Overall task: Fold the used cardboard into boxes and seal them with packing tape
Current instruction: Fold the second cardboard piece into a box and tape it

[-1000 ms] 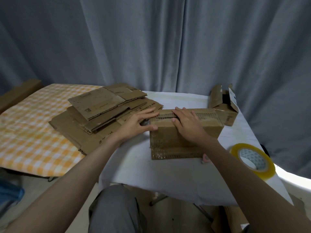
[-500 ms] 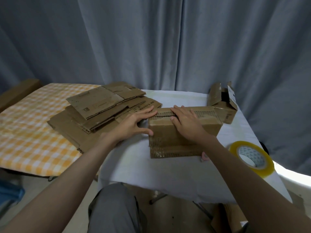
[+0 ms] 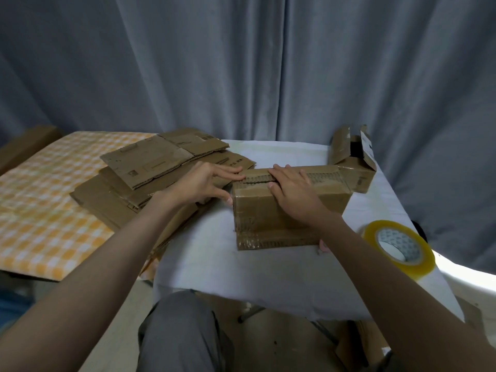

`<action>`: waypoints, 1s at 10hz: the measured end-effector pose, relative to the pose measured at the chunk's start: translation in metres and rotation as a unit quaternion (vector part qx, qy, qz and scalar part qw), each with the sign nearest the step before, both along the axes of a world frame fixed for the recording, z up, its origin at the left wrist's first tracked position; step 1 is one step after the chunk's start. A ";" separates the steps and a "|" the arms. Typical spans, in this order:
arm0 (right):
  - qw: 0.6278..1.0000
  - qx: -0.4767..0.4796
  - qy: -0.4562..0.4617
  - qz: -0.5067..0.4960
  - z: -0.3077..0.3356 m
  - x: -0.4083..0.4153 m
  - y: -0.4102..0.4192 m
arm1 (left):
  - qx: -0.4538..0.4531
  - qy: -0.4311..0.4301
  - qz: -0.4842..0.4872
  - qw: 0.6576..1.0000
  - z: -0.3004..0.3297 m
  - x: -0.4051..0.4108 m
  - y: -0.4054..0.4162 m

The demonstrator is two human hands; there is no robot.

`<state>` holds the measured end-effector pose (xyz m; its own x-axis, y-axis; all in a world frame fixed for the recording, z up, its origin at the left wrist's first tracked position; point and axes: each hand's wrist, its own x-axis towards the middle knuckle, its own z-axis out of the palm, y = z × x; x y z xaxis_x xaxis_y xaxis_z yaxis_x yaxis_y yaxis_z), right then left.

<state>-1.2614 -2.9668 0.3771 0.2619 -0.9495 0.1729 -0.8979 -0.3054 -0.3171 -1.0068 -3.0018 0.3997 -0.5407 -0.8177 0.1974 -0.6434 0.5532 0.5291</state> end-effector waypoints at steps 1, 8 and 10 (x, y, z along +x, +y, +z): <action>1.000 0.002 0.001 0.000 0.000 -0.001 0.000 | -0.002 -0.002 -0.010 1.000 -0.002 0.001 0.002; 0.981 0.023 -0.191 -0.036 0.015 -0.016 0.006 | 0.004 0.125 0.177 0.976 -0.038 -0.056 0.053; 0.955 0.039 -0.186 -0.228 0.011 -0.081 0.002 | 0.079 0.169 0.229 0.955 -0.029 -0.072 0.042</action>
<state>-1.3428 -2.9651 0.3882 -0.2484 -0.9636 0.0983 -0.7528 0.1282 -0.6457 -1.0791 -2.9599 0.3711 -0.0456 -0.9874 0.1518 -0.5768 0.1501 0.8030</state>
